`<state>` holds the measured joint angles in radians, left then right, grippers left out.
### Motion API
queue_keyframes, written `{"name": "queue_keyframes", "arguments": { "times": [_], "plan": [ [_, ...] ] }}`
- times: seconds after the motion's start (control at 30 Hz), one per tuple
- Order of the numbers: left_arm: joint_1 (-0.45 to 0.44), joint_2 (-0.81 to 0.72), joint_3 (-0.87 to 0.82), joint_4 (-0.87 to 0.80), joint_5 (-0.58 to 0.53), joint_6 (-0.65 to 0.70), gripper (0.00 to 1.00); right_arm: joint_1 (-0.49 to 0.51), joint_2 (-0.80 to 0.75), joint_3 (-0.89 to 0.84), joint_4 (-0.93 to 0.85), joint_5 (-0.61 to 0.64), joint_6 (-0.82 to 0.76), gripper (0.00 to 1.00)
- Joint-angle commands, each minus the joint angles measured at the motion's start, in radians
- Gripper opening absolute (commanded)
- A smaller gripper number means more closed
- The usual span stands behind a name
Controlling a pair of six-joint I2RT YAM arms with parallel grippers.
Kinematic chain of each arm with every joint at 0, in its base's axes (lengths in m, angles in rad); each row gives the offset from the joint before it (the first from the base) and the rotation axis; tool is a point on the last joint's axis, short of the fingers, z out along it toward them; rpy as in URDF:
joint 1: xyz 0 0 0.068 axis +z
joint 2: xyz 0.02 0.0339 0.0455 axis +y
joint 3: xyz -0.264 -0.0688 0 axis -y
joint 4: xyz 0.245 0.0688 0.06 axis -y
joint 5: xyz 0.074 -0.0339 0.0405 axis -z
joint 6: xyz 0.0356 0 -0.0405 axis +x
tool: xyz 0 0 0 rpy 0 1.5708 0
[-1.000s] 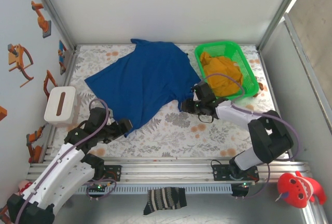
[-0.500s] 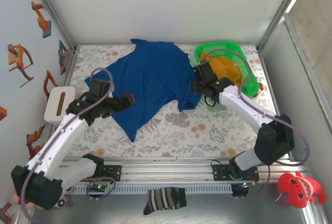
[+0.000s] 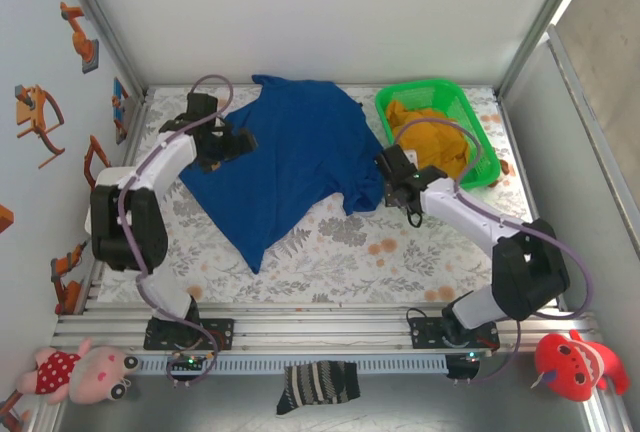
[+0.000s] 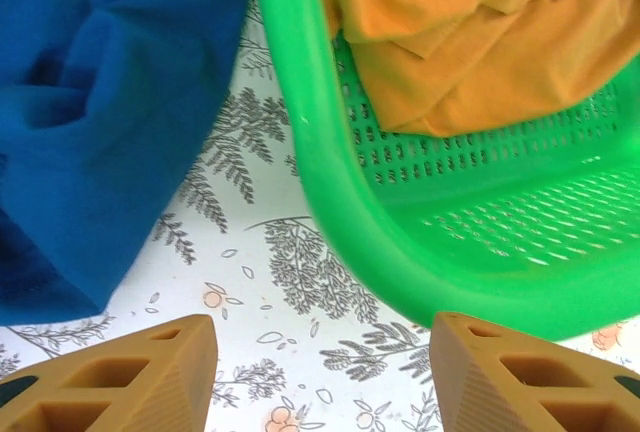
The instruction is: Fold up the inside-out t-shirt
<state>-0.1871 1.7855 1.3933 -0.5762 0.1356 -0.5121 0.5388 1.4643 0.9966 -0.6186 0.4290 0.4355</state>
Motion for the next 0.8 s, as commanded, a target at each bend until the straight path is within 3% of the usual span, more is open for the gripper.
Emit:
{"name": "queue_keyframes", "arguments": {
  "times": [0.0,0.23,0.4,0.77],
  "plan": [
    [0.040,0.106,0.080,-0.033,0.035,0.051,0.97,-0.002,-0.042,-0.007,0.003,0.011,0.041,0.57],
    [0.108,0.242,0.131,-0.035,0.070,0.019,0.97,0.060,-0.015,0.094,0.037,-0.200,0.073,0.52],
    [0.130,0.265,0.116,-0.024,0.076,0.005,0.97,0.110,0.138,0.202,0.095,-0.259,0.116,0.51],
    [0.166,0.238,-0.021,0.039,0.121,-0.072,0.97,0.096,0.491,0.394,0.166,-0.313,0.252,0.49]
  ]
}}
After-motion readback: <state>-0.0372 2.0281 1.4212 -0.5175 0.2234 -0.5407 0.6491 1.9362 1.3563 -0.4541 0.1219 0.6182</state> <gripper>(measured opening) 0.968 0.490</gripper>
